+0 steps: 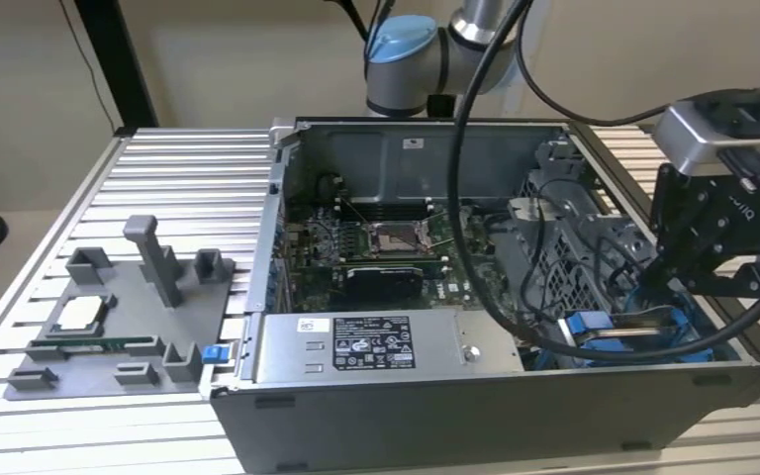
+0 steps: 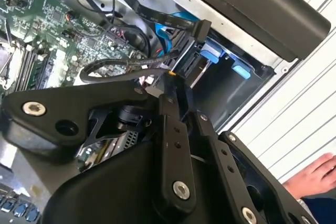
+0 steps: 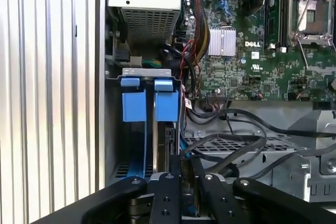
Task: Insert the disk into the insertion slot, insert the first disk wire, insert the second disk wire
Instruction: 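Insert the first disk wire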
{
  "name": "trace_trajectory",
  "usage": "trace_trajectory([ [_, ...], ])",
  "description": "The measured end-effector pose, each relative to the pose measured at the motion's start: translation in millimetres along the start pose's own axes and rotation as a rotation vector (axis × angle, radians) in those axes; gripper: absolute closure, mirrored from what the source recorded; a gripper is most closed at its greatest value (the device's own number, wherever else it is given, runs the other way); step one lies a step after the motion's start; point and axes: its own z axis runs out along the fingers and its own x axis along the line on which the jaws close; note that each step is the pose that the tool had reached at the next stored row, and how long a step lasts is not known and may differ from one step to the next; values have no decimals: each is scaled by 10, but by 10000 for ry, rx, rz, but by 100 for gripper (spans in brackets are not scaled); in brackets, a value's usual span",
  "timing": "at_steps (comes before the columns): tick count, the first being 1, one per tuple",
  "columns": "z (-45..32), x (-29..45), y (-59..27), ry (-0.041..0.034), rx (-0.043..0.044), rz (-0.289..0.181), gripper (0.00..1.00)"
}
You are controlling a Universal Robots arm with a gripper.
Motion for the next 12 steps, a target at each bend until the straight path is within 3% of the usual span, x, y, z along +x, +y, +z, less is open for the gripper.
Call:
trace_trajectory([
  [6, 98, 11, -32, -2, 40, 15, 100],
  [11, 110, 13, -41, 5, 41, -10, 100],
  [12, 112, 13, -41, 52, 40, -21, 100],
])
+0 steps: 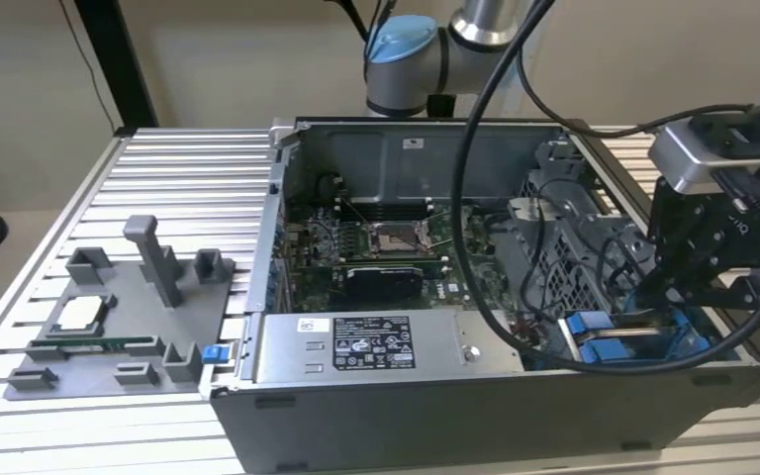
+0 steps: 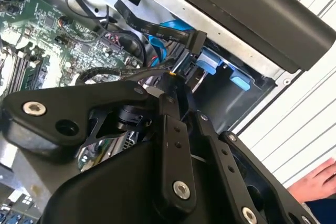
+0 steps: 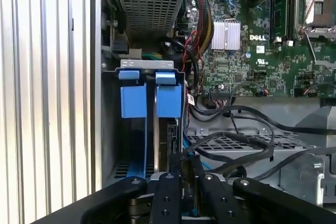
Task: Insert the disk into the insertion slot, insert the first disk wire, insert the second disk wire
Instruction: 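Insert the first disk wire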
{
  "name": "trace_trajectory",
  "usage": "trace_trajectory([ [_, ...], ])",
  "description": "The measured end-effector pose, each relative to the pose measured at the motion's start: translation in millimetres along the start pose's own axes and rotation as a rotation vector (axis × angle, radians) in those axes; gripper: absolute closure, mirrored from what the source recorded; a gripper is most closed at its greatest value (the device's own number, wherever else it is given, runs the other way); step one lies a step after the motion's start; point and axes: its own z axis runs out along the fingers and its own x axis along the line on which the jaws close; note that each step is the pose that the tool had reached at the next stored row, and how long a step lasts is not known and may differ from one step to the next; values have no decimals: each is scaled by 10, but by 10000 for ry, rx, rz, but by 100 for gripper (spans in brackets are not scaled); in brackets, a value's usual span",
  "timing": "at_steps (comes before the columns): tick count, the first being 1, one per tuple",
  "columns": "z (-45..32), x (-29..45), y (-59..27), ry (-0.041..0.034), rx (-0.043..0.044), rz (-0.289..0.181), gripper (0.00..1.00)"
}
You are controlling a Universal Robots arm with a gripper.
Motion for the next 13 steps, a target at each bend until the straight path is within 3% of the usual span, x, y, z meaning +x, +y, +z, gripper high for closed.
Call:
trace_trajectory([
  [4, 10, -28, 3, 432, 156, -13, 100],
  [8, 22, -62, 29, 441, 299, -23, 100],
  [13, 42, -60, 29, 449, 338, 15, 100],
])
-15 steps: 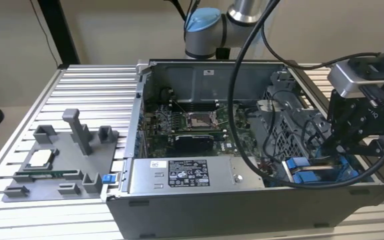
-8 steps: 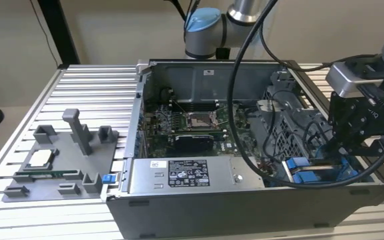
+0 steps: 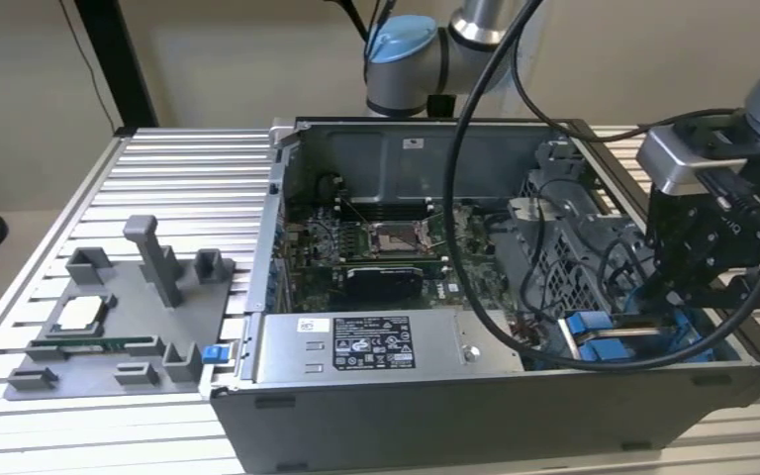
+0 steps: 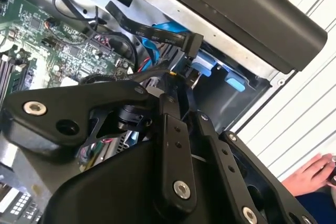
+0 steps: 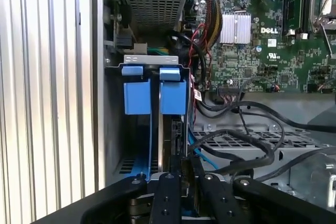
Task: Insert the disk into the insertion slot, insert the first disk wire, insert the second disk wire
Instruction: 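Insert the first disk wire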
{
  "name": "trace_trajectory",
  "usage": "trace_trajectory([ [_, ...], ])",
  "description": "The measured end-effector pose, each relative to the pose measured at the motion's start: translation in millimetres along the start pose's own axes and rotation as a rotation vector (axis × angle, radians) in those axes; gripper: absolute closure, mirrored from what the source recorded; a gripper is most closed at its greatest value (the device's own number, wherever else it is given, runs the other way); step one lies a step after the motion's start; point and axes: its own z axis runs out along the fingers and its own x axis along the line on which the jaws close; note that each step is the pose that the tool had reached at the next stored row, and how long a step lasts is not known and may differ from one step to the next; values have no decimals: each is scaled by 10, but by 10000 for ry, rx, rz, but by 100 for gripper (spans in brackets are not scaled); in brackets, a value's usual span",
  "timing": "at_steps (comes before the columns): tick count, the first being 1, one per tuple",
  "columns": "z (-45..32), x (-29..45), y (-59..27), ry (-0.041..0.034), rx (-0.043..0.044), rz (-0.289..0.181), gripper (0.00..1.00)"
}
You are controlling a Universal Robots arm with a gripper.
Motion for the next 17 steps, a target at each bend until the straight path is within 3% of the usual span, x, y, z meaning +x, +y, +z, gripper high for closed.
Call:
trace_trajectory([
  [17, 18, 12, 0, 3, 47, 442, 100],
])
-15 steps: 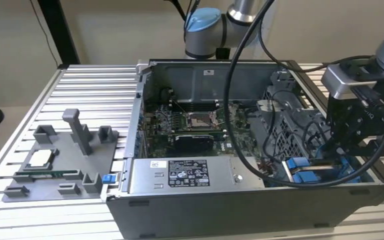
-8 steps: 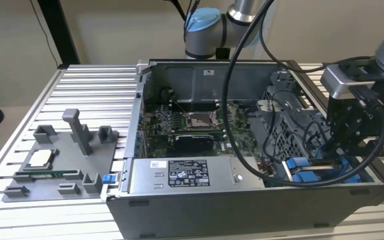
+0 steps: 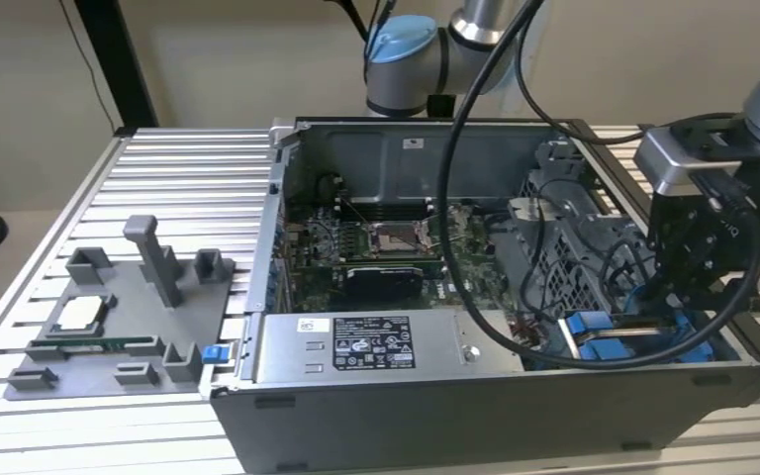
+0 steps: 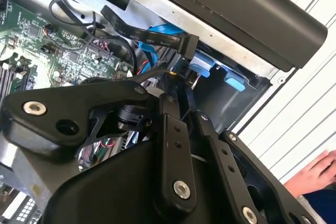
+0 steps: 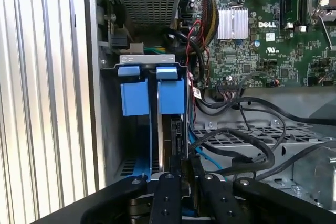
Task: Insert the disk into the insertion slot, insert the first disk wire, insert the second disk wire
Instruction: 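Insert the first disk wire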
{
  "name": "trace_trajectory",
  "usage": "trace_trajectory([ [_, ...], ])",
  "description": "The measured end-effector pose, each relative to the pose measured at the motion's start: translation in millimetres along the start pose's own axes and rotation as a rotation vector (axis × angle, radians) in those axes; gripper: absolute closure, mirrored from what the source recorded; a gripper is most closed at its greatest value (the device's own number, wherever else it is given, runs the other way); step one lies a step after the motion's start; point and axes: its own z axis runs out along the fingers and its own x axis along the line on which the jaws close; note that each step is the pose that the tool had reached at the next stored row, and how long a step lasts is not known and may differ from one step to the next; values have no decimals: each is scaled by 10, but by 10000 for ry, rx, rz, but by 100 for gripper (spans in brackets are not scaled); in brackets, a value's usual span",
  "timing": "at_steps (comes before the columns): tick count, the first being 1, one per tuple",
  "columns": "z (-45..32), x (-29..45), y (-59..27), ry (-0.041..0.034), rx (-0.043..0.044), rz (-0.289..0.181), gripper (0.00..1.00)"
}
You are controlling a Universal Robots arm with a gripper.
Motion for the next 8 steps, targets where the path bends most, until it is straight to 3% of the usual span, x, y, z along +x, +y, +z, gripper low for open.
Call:
trace_trajectory([
  [8, 21, 3, 8, 6, 47, 100, 100],
])
